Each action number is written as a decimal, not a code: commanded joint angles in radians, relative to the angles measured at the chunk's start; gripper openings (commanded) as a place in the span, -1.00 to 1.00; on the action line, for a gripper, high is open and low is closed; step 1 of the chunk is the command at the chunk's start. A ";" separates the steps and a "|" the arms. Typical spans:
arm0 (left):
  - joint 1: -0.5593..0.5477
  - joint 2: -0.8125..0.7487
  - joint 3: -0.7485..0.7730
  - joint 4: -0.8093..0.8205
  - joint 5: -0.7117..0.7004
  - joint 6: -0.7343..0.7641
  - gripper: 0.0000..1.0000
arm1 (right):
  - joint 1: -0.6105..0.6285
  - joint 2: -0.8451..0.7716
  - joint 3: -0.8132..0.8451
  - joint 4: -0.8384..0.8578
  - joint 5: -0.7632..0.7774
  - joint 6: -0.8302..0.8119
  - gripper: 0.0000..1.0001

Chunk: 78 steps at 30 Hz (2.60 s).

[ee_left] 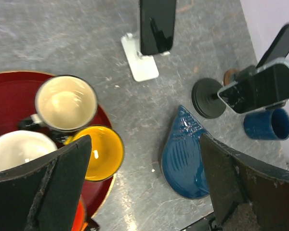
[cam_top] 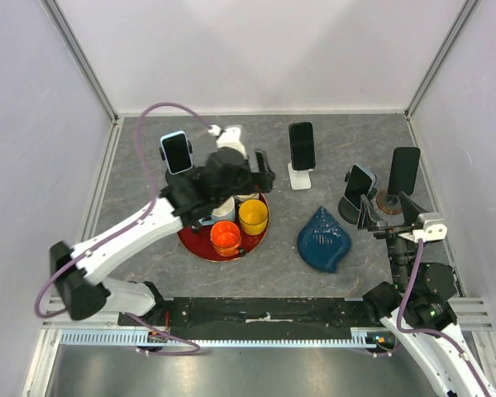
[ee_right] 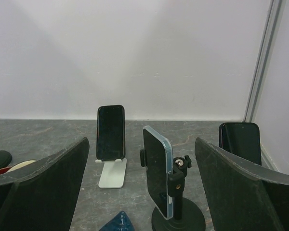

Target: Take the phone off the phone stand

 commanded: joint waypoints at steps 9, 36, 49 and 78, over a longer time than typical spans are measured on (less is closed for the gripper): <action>-0.161 0.490 0.285 -0.017 -0.100 -0.088 1.00 | 0.016 -0.009 0.035 0.013 -0.005 0.008 0.96; -0.163 0.938 0.464 -0.202 -0.046 -0.094 0.99 | 0.037 -0.011 0.029 0.013 -0.002 0.002 0.96; -0.101 0.814 0.303 -0.227 -0.133 -0.155 0.98 | 0.042 -0.009 0.028 0.013 0.005 0.002 0.96; 0.130 0.360 -0.311 -0.158 -0.172 -0.214 0.96 | 0.046 -0.011 0.026 -0.010 0.016 0.000 0.96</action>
